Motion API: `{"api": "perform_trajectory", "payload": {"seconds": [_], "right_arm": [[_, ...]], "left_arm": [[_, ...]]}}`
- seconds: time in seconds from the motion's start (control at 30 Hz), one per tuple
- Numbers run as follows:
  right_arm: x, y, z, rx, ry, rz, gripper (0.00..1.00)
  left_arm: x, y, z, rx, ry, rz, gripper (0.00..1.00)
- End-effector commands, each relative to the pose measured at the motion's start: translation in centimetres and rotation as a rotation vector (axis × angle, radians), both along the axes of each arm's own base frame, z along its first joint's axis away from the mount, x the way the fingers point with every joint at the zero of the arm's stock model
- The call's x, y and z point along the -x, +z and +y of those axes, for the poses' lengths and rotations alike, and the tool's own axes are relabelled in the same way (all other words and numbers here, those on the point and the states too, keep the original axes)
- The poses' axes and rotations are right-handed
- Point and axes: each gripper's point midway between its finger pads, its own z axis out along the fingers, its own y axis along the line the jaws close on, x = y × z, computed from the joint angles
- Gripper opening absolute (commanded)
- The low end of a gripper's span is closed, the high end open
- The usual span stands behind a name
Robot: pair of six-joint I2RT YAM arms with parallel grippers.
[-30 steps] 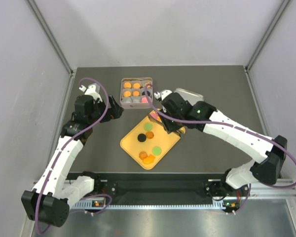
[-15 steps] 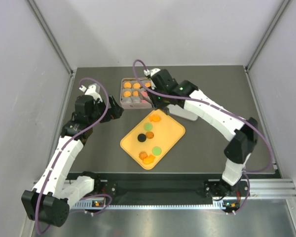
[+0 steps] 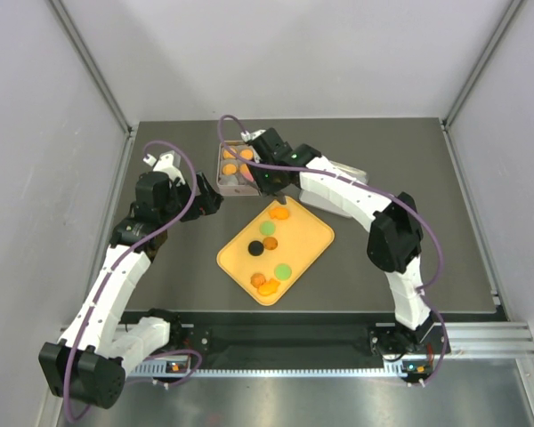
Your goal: Pack the cookies
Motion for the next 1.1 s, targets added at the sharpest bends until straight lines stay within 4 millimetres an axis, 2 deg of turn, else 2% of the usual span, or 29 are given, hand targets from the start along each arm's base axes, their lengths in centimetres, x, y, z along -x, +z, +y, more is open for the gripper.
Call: {"api": "perform_trajectory", "payload": {"seconds": [0.0, 0.53, 0.93, 1.07], "right_arm": [[-1.6, 3.7, 1.9, -0.103, 0.007, -0.089, 0.38], [-1.5, 2.3, 2.3, -0.092, 0.011, -0.073, 0.41], [-1.6, 2.5, 2.4, -0.095, 0.014, -0.076, 0.46], [-1.6, 3.6, 2.2, -0.103, 0.011, -0.092, 0.46]], "left_arm": [[-0.7, 0.5, 0.3, -0.001, 0.014, -0.036, 0.99], [-0.7, 0.5, 0.3, -0.001, 0.016, -0.035, 0.99], [-0.7, 0.5, 0.3, -0.001, 0.014, -0.035, 0.99], [-0.7, 0.5, 0.3, -0.001, 0.015, -0.035, 0.99]]}}
